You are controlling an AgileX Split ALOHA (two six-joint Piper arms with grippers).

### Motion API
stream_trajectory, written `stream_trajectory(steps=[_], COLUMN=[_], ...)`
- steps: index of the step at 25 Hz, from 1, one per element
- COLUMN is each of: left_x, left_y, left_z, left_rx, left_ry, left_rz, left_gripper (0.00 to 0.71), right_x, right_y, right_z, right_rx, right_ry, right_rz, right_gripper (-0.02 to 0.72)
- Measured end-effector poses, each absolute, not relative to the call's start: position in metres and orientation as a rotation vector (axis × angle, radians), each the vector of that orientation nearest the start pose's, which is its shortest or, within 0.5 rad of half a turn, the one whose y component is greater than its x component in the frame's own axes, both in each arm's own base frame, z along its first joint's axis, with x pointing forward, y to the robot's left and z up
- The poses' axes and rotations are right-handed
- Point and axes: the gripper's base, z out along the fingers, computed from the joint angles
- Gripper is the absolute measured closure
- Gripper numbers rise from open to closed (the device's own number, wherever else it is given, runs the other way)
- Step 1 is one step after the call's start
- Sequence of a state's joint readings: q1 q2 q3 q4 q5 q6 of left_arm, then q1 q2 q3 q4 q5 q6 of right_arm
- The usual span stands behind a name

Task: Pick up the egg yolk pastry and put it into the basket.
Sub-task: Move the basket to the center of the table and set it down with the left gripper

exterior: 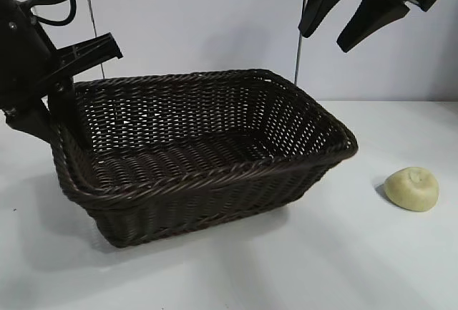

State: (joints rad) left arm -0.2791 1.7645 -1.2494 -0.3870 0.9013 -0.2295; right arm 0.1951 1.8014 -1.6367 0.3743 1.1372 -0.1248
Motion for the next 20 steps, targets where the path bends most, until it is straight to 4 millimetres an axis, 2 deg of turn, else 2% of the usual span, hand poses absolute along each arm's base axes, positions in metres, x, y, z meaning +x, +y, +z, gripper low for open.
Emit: stream_trajectory(steps=[6,14,20], left_x=[0.348,0.368,0.376], left_y=[-0.125,-0.131,-0.133], left_z=[0.217,0.207,0.185], left_rx=[0.038,0.137,0.158], left_ry=[3.012,3.005,3.042], left_rz=[-0.566,-0.565,-0.57], left_gripper=[0.611,0.611,0.611], right_x=[0.373,0.373,0.373], right_y=[0.104,0.104,0.104], right_z=[0.312,0.312,0.312], right_rx=[-0.306,-0.305,-0.305], right_ry=[2.737,2.738,2.738], right_rz=[0.529,0.529,0.529], right_gripper=[0.28,0.28,0.28])
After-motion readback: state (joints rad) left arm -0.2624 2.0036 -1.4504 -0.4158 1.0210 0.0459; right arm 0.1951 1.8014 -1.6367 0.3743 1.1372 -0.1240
